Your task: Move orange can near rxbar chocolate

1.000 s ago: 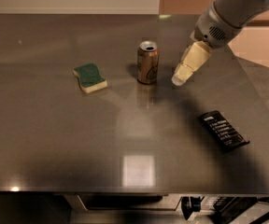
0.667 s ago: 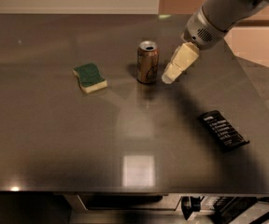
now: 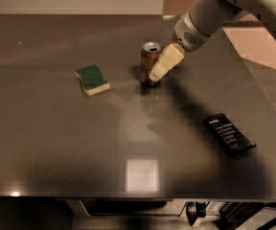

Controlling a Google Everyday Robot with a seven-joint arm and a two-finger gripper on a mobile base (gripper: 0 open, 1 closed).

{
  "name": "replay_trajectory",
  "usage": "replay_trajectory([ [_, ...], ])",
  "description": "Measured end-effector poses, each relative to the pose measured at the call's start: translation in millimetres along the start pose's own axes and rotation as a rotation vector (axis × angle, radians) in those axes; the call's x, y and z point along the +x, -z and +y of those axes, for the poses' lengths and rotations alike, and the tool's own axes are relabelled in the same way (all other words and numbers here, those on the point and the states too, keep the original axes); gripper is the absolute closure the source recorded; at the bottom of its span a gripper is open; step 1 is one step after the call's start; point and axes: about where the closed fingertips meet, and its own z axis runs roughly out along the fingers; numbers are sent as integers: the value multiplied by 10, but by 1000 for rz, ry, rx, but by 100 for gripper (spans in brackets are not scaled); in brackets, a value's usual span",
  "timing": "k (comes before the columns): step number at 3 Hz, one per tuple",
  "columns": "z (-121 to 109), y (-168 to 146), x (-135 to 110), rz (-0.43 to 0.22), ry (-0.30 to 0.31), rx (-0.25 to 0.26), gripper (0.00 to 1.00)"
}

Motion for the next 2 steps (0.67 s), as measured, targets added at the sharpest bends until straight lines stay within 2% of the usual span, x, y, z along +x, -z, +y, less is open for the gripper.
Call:
replay_trajectory([
  [1, -61, -118, -95, -28, -15, 7, 0],
  [2, -78, -175, -170, -45, -33, 7, 17],
])
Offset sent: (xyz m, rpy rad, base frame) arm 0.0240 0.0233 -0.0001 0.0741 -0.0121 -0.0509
